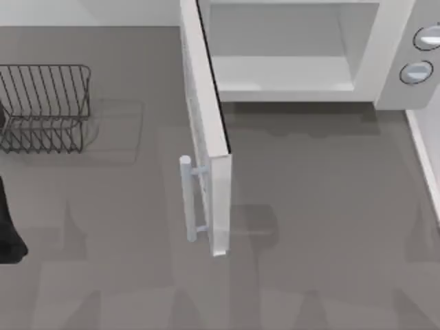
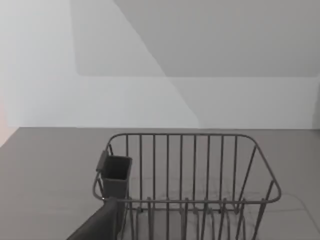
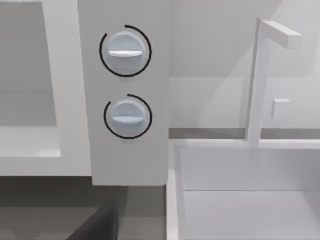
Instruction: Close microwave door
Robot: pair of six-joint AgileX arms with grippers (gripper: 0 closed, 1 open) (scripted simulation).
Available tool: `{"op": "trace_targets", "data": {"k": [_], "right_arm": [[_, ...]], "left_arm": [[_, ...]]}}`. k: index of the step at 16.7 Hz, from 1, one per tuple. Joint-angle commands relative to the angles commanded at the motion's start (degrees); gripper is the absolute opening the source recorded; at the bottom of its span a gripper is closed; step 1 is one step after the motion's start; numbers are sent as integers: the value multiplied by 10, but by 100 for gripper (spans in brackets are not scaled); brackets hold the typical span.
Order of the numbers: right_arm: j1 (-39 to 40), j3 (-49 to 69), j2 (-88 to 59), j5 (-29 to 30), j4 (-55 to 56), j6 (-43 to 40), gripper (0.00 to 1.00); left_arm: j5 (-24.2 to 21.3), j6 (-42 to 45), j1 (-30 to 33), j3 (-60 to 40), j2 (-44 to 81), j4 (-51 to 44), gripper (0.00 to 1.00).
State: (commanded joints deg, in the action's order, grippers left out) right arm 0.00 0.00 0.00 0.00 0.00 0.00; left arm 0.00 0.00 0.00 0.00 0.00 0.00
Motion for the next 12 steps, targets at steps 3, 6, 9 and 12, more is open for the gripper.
{"op": "trace_targets", "data": {"k": [3,6,9,12], "right_arm": [[0,0,0,0,0,0,100],[0,0,0,0,0,0,100],[0,0,0,0,0,0,100],[0,0,0,0,0,0,100]], "left_arm": [[-2,2,2,-4,5,-5,100],[-14,24,14,-38,53,-45,100],[-35,64,35,-107,143,-122,100],[-59,117,60,-205,262,-223,100]]}}
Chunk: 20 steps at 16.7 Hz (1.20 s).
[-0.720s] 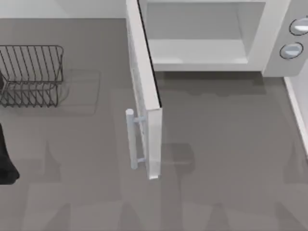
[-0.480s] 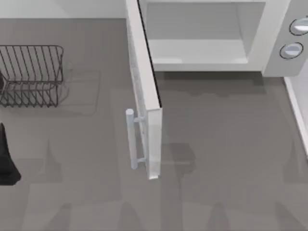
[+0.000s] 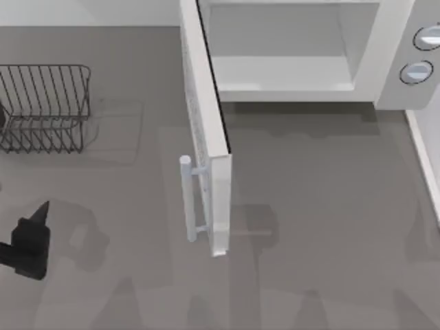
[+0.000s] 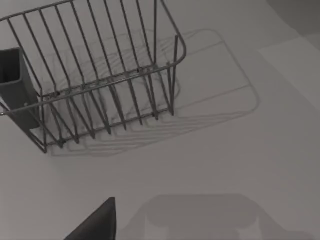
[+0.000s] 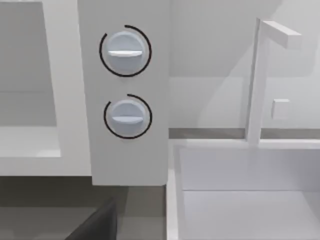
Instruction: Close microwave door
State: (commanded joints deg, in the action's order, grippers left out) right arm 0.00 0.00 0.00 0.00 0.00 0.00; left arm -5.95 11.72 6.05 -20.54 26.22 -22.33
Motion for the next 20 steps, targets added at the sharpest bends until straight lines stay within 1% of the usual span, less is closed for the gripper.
{"op": "trace_targets", "data": {"k": [5,9,12,16,20], "right_arm": [[0,0,0,0,0,0,100],[0,0,0,0,0,0,100],[0,0,0,0,0,0,100],[0,0,0,0,0,0,100],[0,0,0,0,0,0,100]], "left_arm": [[-48,109,48,-213,240,-204,100],[-90,202,87,-414,434,-370,100],[-121,270,114,-572,562,-477,100],[-159,352,142,-771,691,-577,100],[-187,411,159,-914,762,-624,100]]}}
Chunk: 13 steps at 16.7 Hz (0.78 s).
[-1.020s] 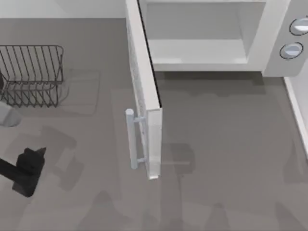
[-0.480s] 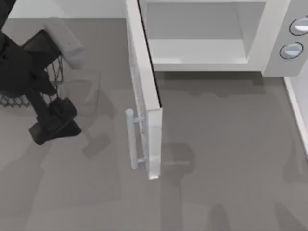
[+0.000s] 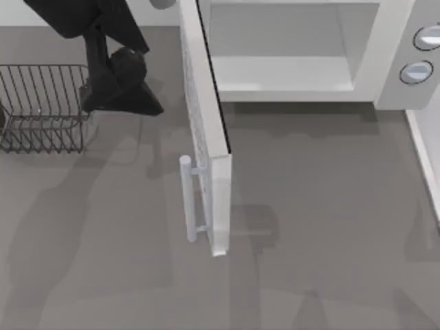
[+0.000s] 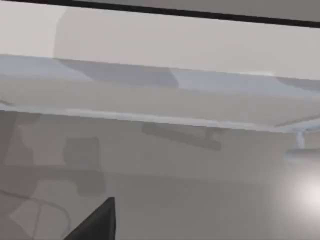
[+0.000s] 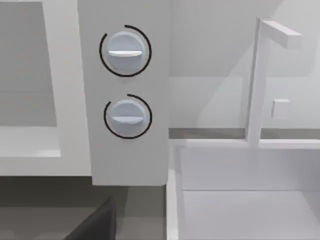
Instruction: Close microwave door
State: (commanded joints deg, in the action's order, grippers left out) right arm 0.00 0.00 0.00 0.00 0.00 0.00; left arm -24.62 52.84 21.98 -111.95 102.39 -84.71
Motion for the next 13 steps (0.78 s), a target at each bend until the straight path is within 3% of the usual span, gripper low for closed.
{"op": "trace_targets", "data": {"k": [7,13], "right_arm": [[0,0,0,0,0,0,100],[0,0,0,0,0,0,100]], "left_arm": [[-10,21,5,-49,19,-9,100],[-5,3,23,12,14,54,100]]}}
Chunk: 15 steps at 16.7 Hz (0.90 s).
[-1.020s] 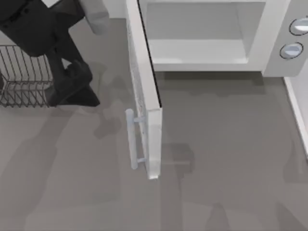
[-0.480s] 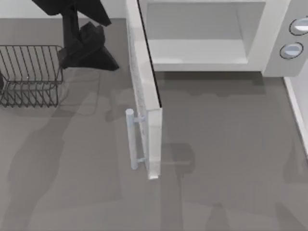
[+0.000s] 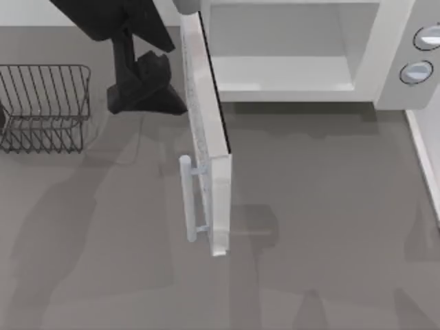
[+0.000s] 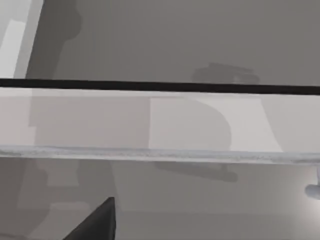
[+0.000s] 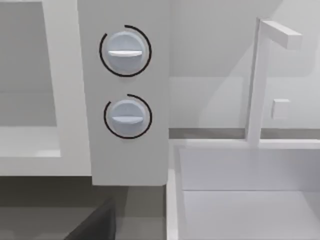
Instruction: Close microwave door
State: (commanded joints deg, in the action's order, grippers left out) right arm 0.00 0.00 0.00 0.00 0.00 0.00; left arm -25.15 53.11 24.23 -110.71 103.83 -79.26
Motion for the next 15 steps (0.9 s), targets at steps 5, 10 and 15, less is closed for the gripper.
{"op": "trace_targets", "data": {"k": [5,10,15], "right_arm": [[0,0,0,0,0,0,100],[0,0,0,0,0,0,100],[0,0,0,0,0,0,100]], "left_arm": [[10,-33,31,101,-2,115,100],[12,-37,36,114,-2,128,100],[12,-37,36,114,-2,128,62]]}}
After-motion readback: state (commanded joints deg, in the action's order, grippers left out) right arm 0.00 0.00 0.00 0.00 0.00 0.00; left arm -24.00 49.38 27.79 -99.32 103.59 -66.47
